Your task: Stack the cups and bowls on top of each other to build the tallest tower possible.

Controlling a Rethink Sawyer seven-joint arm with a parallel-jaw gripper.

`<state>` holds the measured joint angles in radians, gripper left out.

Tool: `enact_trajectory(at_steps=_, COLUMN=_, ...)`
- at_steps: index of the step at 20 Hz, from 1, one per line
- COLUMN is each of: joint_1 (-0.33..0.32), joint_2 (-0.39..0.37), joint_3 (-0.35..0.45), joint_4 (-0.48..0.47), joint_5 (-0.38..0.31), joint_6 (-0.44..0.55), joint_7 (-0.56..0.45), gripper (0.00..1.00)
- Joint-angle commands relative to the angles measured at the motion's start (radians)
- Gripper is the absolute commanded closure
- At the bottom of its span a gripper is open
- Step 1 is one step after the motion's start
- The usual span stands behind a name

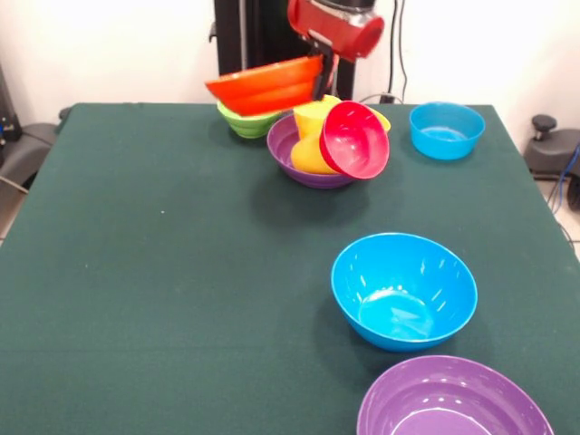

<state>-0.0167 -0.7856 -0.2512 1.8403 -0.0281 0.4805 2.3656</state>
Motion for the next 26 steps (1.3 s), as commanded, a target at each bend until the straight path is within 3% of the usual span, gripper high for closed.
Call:
enact_trajectory(at_steps=1, joint_1=-0.047, joint_2=-0.120, joint_3=0.008, joint_4=0.051, joint_5=0.009, joint_6=0.225, joint_7=0.010, gripper=1.00)
enact_trajectory(at_steps=6, joint_1=-0.074, joint_2=-0.183, joint_3=-0.006, joint_4=0.022, joint_5=-0.022, joint_6=0.377, joint_7=-0.041, gripper=1.00)
enact_trajectory(at_steps=10, joint_1=-0.091, joint_2=-0.204, joint_3=0.014, joint_4=0.031, joint_5=-0.004, joint_6=0.399, joint_7=-0.027, gripper=1.00)
enact_trajectory(at_steps=18, joint_1=-0.064, joint_2=-0.168, joint_3=0.047, joint_4=0.051, joint_5=0.046, joint_6=0.294, joint_7=0.086, gripper=1.00)
enact_trajectory(at_steps=26, joint_1=-0.043, joint_2=-0.110, joint_3=0.054, joint_4=0.065, joint_5=0.072, joint_6=0.195, joint_7=0.131, gripper=1.00)
